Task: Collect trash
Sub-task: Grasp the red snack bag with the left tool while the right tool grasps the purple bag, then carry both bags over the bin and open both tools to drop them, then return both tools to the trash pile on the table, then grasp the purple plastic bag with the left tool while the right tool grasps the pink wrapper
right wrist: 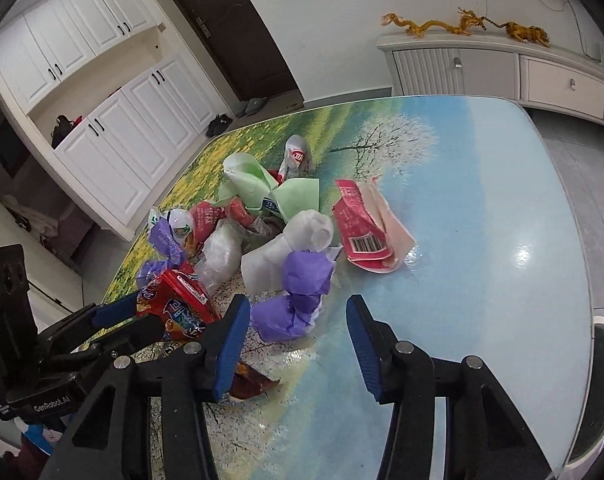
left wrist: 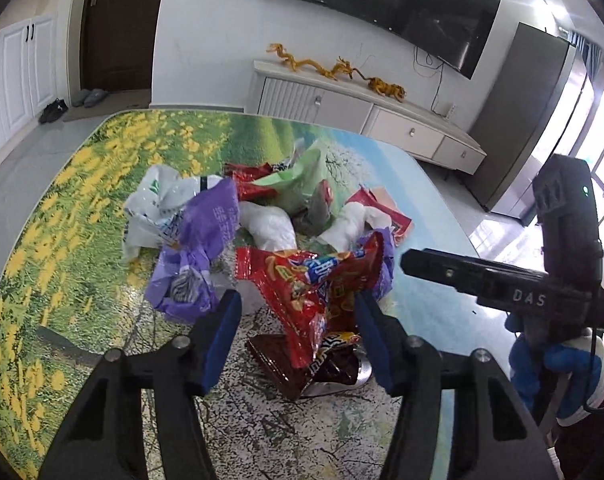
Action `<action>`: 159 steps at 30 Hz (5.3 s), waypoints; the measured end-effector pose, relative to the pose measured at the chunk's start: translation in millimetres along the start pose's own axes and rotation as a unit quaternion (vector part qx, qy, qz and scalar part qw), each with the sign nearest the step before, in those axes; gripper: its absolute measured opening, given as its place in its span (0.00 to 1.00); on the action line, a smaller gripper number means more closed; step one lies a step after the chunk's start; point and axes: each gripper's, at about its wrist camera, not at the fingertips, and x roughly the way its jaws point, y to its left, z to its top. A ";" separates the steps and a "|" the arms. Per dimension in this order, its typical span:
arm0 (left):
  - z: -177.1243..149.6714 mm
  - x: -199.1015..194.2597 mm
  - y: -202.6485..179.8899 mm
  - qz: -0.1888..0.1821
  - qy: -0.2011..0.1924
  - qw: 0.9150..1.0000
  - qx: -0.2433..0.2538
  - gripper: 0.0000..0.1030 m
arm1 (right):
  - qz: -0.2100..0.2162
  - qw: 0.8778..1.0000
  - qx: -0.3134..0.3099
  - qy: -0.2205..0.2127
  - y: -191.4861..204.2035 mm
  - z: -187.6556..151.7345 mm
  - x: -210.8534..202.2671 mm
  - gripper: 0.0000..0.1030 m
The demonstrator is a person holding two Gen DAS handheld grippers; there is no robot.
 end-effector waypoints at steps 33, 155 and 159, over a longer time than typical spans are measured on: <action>29.8 -18.5 -134.3 -0.063 -0.037 0.992 0.102 0.09 | -0.053 0.981 0.111 -0.148 -100.3 -45.1 -138.6 0.24; 10.6 2.6 97.1 -0.033 -0.037 0.995 -0.082 0.28 | -0.128 0.992 0.004 -0.003 -27.9 51.5 39.2 0.14; 11.8 -9.2 94.9 -0.031 -0.048 0.995 -0.082 0.27 | -0.128 0.992 0.008 -0.013 -31.4 51.0 27.5 0.12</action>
